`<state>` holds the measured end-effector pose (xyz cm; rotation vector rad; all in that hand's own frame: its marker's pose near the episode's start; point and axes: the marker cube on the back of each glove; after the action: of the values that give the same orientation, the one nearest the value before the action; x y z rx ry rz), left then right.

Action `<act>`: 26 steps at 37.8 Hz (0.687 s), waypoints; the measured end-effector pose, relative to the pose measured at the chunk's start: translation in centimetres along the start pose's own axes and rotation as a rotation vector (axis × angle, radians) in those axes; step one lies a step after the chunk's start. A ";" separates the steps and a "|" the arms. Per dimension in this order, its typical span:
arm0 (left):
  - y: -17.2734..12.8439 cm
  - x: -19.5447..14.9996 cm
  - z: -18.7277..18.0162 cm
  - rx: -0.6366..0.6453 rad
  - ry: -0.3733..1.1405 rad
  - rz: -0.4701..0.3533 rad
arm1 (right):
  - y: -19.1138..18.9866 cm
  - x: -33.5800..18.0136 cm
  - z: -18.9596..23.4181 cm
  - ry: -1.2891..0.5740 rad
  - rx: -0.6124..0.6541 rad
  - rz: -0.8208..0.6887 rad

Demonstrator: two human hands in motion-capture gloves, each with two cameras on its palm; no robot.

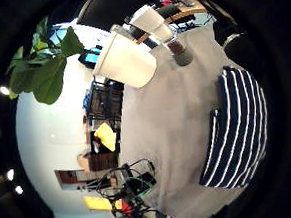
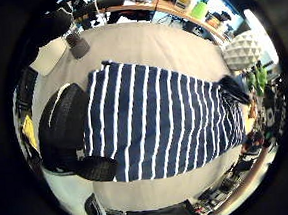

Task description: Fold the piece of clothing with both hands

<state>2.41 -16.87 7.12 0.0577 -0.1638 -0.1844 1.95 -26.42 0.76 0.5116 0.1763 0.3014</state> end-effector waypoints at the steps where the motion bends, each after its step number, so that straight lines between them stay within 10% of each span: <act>1: 0.3 0.3 0.0 0.010 0.026 0.018 | 0.9 0.4 0.5 -0.006 -0.065 0.001; 19: 7.5 2.0 11.0 -0.255 0.250 -0.034 | 14.9 5.8 10.1 -0.105 -0.649 0.322; 26: 8.0 1.9 12.6 -0.234 0.313 -0.061 | 21.5 3.1 3.4 -0.227 -0.853 0.368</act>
<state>3.60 -9.89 20.43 -0.1411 0.1722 -0.2517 0.57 -9.13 14.30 -0.2783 -0.2711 0.6312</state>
